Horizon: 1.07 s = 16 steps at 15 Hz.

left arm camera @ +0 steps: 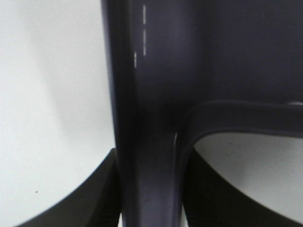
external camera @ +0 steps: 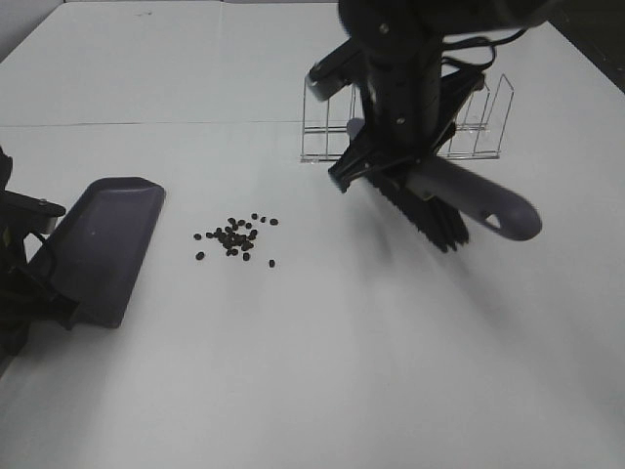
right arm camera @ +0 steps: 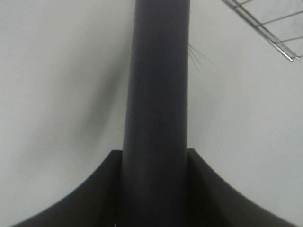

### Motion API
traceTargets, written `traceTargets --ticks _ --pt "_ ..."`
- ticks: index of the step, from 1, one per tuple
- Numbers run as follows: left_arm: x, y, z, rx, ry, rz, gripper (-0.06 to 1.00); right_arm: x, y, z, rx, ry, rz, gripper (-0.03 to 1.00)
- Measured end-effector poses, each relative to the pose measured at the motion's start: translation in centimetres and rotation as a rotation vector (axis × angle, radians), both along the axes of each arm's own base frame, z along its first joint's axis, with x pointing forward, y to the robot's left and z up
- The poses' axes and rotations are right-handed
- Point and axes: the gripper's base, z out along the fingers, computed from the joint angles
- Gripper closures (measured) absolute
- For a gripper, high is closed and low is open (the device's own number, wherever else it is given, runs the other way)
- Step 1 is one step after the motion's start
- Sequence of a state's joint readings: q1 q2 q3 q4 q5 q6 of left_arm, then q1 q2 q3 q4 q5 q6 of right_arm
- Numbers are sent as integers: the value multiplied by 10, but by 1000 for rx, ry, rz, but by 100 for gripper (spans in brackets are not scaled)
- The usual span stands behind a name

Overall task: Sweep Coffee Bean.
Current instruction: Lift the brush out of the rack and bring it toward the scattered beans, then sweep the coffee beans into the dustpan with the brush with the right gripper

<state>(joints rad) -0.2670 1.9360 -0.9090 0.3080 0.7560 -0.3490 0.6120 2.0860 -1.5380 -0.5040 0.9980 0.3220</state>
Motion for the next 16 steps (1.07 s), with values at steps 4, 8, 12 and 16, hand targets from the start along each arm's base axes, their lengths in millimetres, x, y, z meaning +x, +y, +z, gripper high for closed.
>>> traceTargets --ticks 4,8,12,16 --pt "0 -16 -4 10 2 -52 62 -8 30 -42 17 43 56 60" --pt "0 -17 -4 11 3 -55 62 -10 56 -48 329 67 19 60" --pt "0 -18 -4 8 0 -62 62 -13 67 -70 445 132 -23 60" --pt "2 -20 -5 -18 -11 -85 62 -15 82 -70 619 162 -57 60"
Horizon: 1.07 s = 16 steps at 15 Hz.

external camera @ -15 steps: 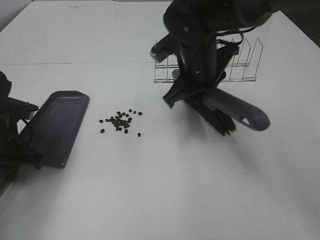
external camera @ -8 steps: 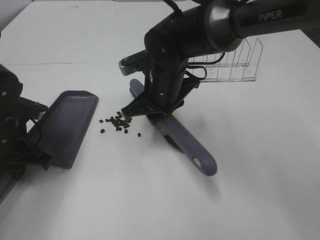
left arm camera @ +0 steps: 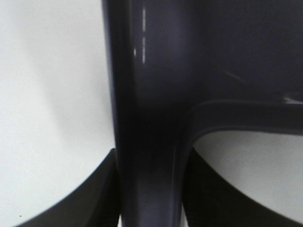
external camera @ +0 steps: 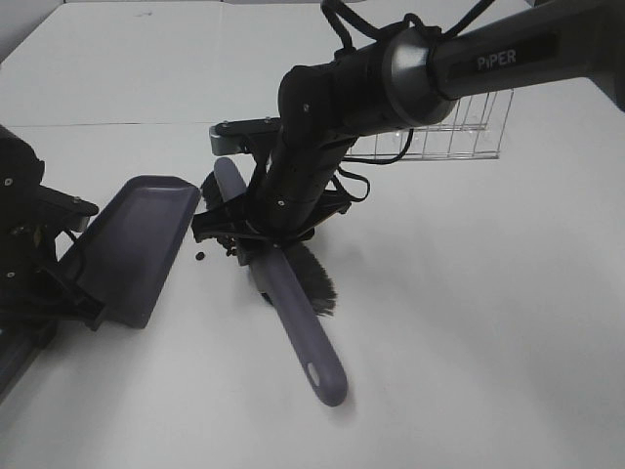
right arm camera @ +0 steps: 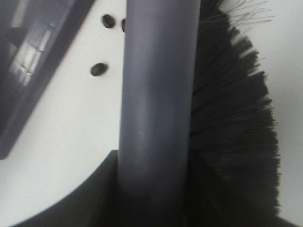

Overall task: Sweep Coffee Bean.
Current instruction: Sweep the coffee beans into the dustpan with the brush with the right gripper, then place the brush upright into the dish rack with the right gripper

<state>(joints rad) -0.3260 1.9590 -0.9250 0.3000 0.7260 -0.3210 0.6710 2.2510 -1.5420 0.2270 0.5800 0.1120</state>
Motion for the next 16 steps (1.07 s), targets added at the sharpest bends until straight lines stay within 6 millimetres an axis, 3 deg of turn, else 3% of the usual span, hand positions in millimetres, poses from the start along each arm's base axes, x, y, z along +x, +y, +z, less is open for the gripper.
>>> traceTargets --ticks 10,16 --pt "0 -4 -1 -49 -3 12 62 0 26 -7 405 177 -187 60" --pt "0 -5 -1 -52 -5 11 62 34 -5 14 764 254 -202 60"
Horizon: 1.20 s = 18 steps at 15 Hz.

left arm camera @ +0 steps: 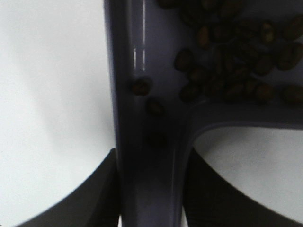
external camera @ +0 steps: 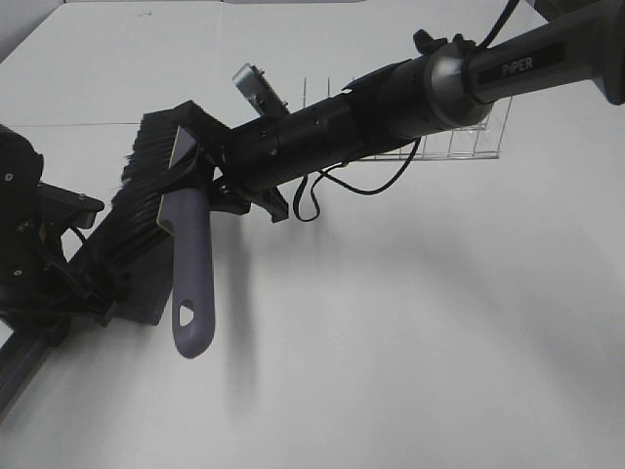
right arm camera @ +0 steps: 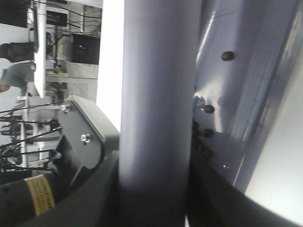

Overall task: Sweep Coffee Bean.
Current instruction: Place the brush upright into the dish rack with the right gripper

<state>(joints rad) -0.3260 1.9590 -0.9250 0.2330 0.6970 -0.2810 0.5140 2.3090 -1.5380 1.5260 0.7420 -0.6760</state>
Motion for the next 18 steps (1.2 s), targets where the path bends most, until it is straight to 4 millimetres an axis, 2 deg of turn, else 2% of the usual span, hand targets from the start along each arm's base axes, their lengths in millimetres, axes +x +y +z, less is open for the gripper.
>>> traceTargets --ticks 3,5,8,11,13,16,18 --pt "0 0 0 -1 0 1 62 13 -24 10 43 -31 7 60" --pt "0 0 0 -1 0 1 62 18 -41 32 -10 -117 34 60" --pt "1 -1 1 -7 2 12 62 12 -60 73 -180 -251 112 60" --pt "0 -1 1 -10 3 17 62 -2 -82 107 -436 -349 191 60" --pt "0 -2 1 -23 8 36 62 -11 -100 122 -618 -341 203 60" --pt "1 3 0 -61 18 121 62 -23 -141 133 -1035 -222 187 60" --pt "2 7 0 -79 23 166 62 -22 -165 133 -1220 -148 141 60"
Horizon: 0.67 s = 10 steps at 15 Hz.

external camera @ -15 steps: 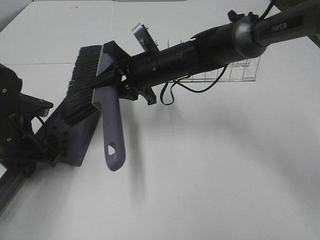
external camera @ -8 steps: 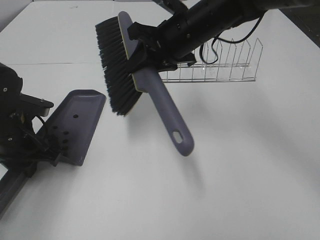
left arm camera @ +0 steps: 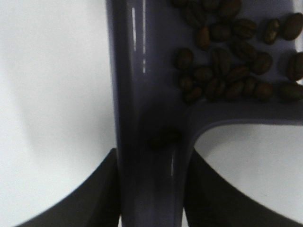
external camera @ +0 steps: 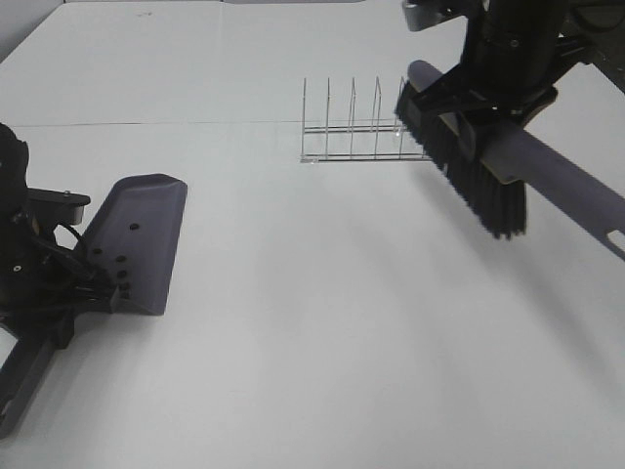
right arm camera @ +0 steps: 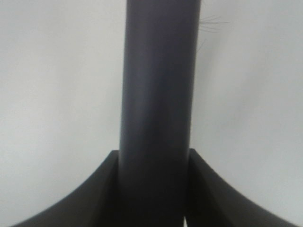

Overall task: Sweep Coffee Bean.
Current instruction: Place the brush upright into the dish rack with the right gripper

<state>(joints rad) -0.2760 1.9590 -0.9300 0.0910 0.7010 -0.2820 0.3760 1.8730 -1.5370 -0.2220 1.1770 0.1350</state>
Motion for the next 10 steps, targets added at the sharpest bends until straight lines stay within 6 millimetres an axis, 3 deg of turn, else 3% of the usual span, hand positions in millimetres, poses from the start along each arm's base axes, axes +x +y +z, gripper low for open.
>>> traceTargets --ticks 4,6,7,10 --pt "0 0 0 -9 1 14 62 10 -37 -6 21 28 -193 60" --pt "0 0 0 -11 1 12 62 20 -60 -26 67 97 -293 60" --pt "0 0 0 -12 2 -3 62 30 -82 -50 70 155 -366 60" --pt "0 -1 0 -13 2 -14 62 47 -95 -62 67 170 -384 60"
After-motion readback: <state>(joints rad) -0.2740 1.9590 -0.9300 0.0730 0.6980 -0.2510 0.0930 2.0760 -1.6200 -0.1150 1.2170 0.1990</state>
